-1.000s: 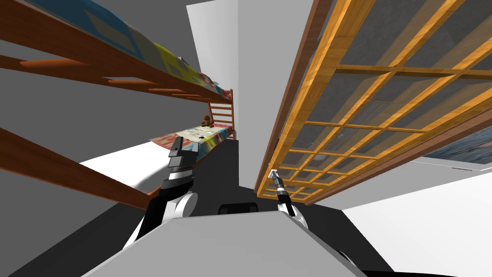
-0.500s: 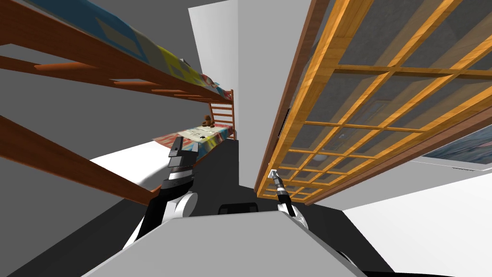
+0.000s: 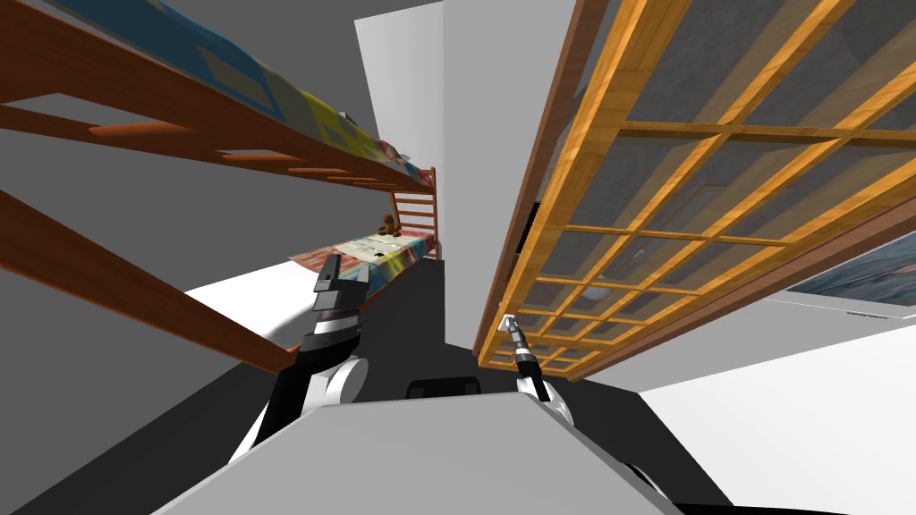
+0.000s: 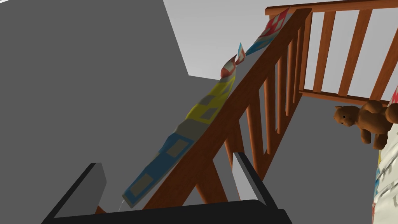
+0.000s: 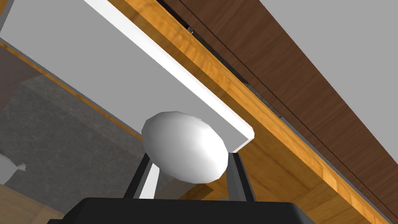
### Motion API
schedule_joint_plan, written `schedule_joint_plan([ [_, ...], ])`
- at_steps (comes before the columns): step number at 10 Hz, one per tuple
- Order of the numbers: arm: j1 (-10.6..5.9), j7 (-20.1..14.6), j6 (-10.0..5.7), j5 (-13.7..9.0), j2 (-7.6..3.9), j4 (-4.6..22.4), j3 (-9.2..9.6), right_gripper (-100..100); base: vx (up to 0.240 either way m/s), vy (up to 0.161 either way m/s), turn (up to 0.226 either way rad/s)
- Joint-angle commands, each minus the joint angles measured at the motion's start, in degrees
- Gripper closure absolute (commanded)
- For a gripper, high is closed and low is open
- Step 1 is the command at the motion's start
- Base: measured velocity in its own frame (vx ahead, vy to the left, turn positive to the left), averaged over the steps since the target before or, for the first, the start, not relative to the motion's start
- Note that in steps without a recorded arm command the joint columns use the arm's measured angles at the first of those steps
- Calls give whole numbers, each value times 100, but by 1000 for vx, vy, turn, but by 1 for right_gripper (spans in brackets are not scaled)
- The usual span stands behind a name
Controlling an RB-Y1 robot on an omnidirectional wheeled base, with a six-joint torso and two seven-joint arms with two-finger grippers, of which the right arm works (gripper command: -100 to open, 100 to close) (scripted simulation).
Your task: Pull the door open
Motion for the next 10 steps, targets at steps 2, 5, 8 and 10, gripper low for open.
schedule_joint_plan([
  [2, -52, -390, -45, -59, 30, 132, 120, 100, -22, -7, 12],
  [5, -72, -780, -53, -165, 4, 158, 200, 100, -23, -10, 26],
  [8, -72, -867, -53, -165, 4, 165, 200, 100, -14, -6, 7],
  [10, -83, -1099, -57, -220, -10, 171, 241, 100, -8, 1, 8],
])
